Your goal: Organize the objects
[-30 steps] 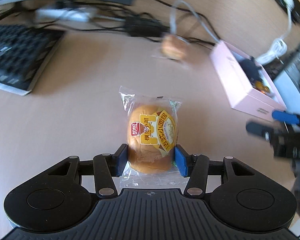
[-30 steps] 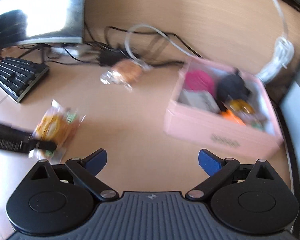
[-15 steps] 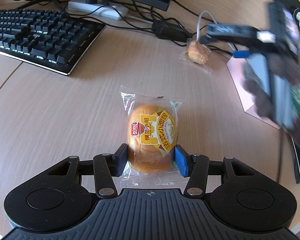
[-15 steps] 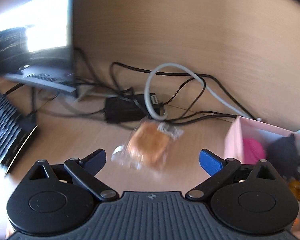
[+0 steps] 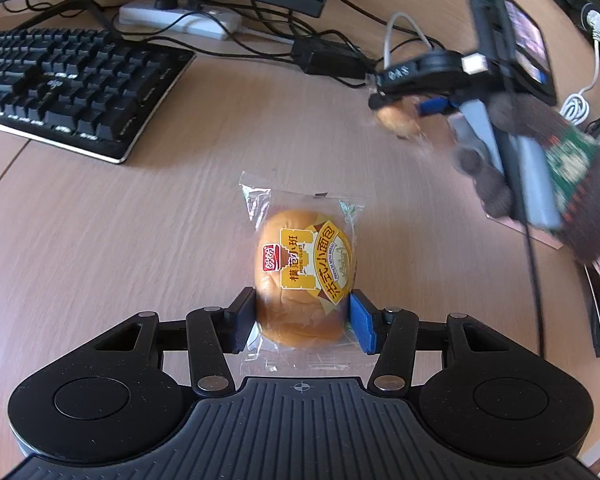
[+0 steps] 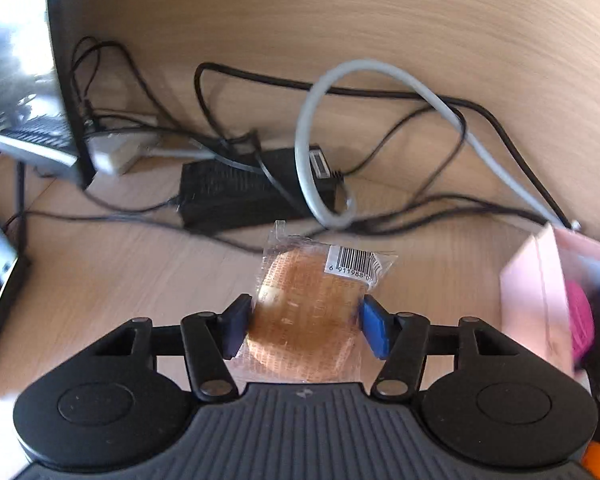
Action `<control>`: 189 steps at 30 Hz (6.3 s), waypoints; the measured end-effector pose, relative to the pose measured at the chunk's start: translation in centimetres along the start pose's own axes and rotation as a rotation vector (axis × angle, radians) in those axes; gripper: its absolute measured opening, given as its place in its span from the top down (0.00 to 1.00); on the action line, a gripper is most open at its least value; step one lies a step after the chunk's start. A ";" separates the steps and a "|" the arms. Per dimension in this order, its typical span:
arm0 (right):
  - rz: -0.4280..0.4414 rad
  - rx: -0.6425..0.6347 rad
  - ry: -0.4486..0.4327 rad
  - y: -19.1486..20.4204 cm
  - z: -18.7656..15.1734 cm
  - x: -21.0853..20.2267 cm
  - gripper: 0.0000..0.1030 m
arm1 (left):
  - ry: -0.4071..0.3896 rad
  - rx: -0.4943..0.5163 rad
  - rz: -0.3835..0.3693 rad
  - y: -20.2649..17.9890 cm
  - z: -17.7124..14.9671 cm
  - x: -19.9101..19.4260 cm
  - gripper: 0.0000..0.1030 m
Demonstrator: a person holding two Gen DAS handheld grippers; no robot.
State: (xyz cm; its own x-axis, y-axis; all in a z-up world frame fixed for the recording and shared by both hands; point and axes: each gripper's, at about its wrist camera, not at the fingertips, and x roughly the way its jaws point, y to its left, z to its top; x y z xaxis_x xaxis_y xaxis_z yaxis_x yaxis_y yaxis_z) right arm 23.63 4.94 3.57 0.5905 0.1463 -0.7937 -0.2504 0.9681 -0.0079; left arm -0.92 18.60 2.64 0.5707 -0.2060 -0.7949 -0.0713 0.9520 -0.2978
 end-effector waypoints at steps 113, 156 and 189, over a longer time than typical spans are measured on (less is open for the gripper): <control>-0.227 0.129 -0.153 -20.8 -15.5 -11.9 0.58 | -0.086 0.110 0.085 -16.0 12.7 12.0 0.04; -0.214 0.206 -0.057 -9.2 -26.0 -16.6 0.00 | -0.198 0.296 0.067 -12.5 -4.1 3.2 0.03; -0.176 0.208 -0.220 -12.8 -24.4 -13.5 0.00 | -0.267 0.321 0.134 -14.4 -1.8 6.6 0.01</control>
State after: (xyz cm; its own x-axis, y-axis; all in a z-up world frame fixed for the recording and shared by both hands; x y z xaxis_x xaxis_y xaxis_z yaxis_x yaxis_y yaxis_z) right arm 0.13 -14.35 -0.52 0.7679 -0.0080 -0.6405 0.0181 0.9998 0.0093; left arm 2.39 3.09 0.69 0.7681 -0.0500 -0.6384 0.0748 0.9971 0.0120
